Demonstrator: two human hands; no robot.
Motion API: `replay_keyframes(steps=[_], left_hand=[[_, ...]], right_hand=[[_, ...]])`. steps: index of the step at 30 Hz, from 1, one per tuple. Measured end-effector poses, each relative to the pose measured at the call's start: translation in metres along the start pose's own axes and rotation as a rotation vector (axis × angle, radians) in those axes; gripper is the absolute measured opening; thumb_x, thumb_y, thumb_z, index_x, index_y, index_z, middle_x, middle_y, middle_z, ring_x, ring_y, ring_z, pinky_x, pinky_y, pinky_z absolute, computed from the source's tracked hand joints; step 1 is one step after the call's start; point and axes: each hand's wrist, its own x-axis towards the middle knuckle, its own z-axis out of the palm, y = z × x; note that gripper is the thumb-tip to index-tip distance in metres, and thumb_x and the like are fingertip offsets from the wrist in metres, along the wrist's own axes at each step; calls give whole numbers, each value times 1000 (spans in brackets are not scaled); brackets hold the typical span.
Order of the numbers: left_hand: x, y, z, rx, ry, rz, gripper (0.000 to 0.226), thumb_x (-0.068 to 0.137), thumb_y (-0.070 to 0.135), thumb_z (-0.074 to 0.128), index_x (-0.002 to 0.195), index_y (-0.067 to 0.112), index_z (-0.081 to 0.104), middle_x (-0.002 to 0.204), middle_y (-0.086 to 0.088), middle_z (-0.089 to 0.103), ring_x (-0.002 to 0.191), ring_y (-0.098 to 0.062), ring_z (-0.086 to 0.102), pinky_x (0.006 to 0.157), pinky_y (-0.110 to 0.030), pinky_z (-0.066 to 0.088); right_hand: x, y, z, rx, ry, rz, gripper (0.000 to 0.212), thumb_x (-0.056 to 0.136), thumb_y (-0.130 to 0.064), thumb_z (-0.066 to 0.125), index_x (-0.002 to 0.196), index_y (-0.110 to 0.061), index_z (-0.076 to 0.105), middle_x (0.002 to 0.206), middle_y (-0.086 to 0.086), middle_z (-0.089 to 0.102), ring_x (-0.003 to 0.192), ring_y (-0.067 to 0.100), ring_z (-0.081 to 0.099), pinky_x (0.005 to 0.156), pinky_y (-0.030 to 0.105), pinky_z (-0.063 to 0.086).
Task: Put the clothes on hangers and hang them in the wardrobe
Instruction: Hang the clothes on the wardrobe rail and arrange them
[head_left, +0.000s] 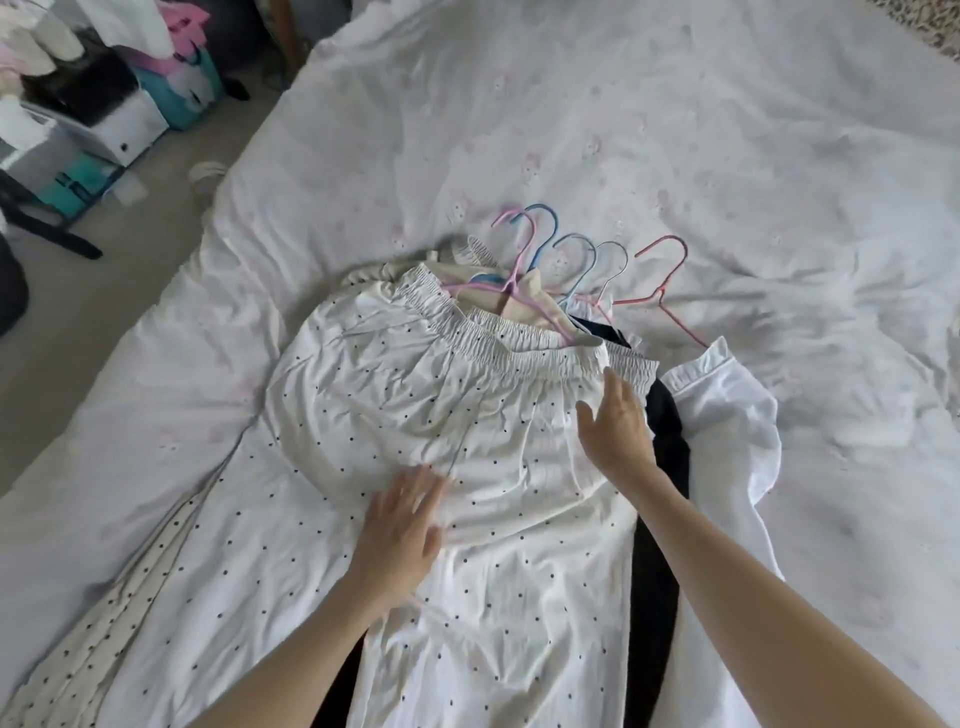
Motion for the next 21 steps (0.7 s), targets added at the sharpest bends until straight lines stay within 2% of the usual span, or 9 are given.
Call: replay_keyframes(steps=[3, 4, 8, 12, 14, 15, 17, 19, 21], left_hand=[[2, -17, 17, 20, -7, -9, 53, 98, 46, 12, 145, 24, 24, 151, -9, 29, 136, -34, 29, 98, -53, 40], [3, -18, 19, 26, -7, -13, 55, 98, 47, 7, 146, 25, 21, 151, -8, 27, 136, -33, 28, 100, -52, 39], [5, -20, 22, -20, -21, -24, 58, 93, 43, 24, 148, 33, 11, 155, -4, 16, 140, -31, 19, 106, -50, 29], [5, -22, 24, -43, -34, -33, 60, 90, 48, 16, 139, 50, -19, 155, 2, -9, 141, -26, -8, 112, -45, 5], [7, -21, 19, -20, -67, -33, 59, 90, 49, 13, 133, 51, -28, 152, 6, -21, 140, -23, -17, 115, -43, 0], [7, -21, 16, -11, -88, -35, 60, 94, 45, 18, 136, 48, -25, 151, 7, -22, 140, -21, -18, 117, -44, 3], [9, -17, 7, -16, -98, -50, 58, 99, 33, 30, 144, 41, -6, 153, 9, -14, 143, -18, -11, 117, -43, 12], [9, -6, -6, -72, -52, -56, 50, 99, 29, 33, 146, 32, 19, 154, 9, 7, 144, -16, 4, 115, -38, 18], [7, 8, -21, -139, 42, -25, 42, 97, 27, 36, 139, 26, 35, 147, 8, 31, 139, -15, 25, 111, -37, 28]], right_hand=[[39, -5, 2, -4, -57, 71, 51, 97, -25, 38, 142, -9, 21, 143, 15, 34, 129, 33, 35, 105, 45, 29], [50, -3, 3, 17, -81, 99, 48, 97, -25, 37, 140, -8, 24, 141, 16, 37, 128, 34, 37, 104, 44, 31], [70, -1, 1, 1, -49, 112, 40, 96, -30, 38, 130, -8, 42, 128, 14, 44, 121, 34, 43, 94, 43, 38], [67, 3, 0, 49, -76, 98, 39, 95, -34, 41, 118, -3, 51, 109, 12, 52, 103, 32, 54, 77, 37, 43], [63, 2, -6, 127, -85, 66, 33, 96, -31, 41, 111, -4, 55, 97, 9, 55, 92, 28, 57, 68, 33, 40], [58, 0, -12, 169, -85, 56, 30, 96, -27, 43, 106, -3, 55, 92, 9, 55, 86, 26, 55, 67, 32, 38], [48, -4, -24, 232, -58, 31, 27, 96, -25, 45, 99, -1, 55, 84, 10, 58, 79, 26, 53, 64, 33, 36], [31, -8, -37, 267, -33, 3, 27, 95, -25, 47, 92, 0, 55, 72, 5, 54, 71, 24, 50, 58, 32, 34], [10, -7, -51, 298, -24, -20, 25, 95, -24, 48, 79, -4, 50, 63, -1, 46, 65, 19, 44, 53, 29, 29]])
